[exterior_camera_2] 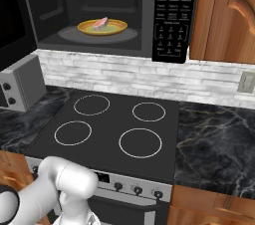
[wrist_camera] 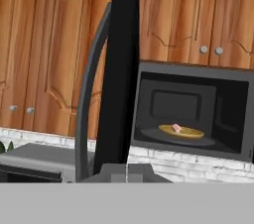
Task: Transport the steak from the fridge to the microwave and turn on the microwave.
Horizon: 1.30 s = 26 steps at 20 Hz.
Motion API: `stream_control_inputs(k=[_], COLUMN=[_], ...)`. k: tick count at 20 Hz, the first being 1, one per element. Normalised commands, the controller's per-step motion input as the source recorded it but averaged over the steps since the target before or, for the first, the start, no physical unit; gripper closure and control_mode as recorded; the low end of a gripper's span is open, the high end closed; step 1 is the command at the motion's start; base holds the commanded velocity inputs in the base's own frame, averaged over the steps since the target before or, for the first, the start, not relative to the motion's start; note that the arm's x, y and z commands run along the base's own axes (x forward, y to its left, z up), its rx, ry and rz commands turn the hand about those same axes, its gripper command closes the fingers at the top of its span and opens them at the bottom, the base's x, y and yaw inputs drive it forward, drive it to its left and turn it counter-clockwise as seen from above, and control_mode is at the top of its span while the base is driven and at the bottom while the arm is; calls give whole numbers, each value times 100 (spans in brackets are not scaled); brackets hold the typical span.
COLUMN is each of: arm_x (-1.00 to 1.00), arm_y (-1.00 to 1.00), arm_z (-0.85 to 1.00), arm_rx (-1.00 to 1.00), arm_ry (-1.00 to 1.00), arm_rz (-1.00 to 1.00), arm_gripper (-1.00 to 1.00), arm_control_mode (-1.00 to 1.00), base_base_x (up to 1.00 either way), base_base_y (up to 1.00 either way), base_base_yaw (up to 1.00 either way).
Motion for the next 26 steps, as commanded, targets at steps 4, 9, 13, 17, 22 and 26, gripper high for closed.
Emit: stream_control_inputs(k=[4,9,13,17,22,26], arm_x=[9,36,30,34,32,32], arm_y=[28,19,32,34,39,41], arm_z=[0,0,-1,-8,-17,-26], arm_rx=[0,0,0,0,0,0], arm_ry=[0,0,0,0,0,0], arm_rz=[-4,-9,-9,-9,-9,-9], arm_gripper=[100,100,100,100,100,100], arm_control_mode=[-100,-100,-100,-100,-100,-100], base_base_x=[0,0,0,0,0,0], base_base_y=[0,0,0,0,0,0], base_base_yaw=[0,0,0,0,0,0])
